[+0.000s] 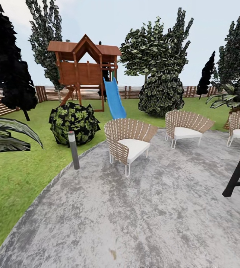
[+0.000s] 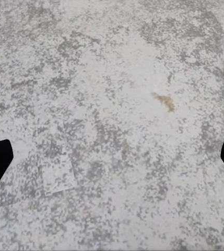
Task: Pick up the pesticide atomizer in the garden and spray insectifuge to fully cover both potted plants in the garden.
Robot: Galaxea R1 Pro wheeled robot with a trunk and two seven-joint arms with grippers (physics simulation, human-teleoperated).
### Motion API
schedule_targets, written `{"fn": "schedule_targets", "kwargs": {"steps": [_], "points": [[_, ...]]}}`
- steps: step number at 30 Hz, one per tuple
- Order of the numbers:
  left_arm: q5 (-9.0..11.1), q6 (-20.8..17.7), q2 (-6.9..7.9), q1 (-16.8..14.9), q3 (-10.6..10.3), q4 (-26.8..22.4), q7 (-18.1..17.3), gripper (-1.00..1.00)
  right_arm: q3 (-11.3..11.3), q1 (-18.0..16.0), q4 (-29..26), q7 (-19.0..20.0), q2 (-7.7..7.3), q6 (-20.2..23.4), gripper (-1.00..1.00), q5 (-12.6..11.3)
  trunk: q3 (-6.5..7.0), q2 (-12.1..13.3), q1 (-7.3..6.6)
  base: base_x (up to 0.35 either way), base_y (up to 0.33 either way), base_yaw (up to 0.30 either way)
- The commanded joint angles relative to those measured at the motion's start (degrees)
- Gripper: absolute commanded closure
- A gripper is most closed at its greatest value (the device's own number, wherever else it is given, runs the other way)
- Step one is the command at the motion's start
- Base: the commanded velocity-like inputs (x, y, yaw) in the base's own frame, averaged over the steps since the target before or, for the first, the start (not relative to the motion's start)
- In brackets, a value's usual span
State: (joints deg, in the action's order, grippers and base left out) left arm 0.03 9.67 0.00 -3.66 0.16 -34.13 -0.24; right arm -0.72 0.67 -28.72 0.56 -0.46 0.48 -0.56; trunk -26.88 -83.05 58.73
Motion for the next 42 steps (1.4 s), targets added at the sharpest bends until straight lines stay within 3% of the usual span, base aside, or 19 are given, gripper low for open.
{"fn": "schedule_targets", "kwargs": {"steps": [1,15,42], "points": [[0.0,0.2,0.0,0.0,0.0,0.0,0.0,-1.0,-0.1,0.0,-0.1,0.1,-0.02,0.1,-1.0,-0.1,-0.05,0.0,0.0,0.0,0.0,-0.272],[0.0,0.2,0.0,0.0,0.0,0.0,0.0,-1.0,-3.7,0.0,-0.1,0.1,-0.14,0.0,-1.0,-0.1,-0.05,0.0,0.0,0.0,0.0,-0.272],[0.0,0.2,0.0,0.0,0.0,0.0,0.0,-1.0,-5.1,0.0,-0.1,0.1,-0.15,0.0,-1.0,-0.1,-4.89,-10.9,5.93,0.0,0.0,-0.272]]}}
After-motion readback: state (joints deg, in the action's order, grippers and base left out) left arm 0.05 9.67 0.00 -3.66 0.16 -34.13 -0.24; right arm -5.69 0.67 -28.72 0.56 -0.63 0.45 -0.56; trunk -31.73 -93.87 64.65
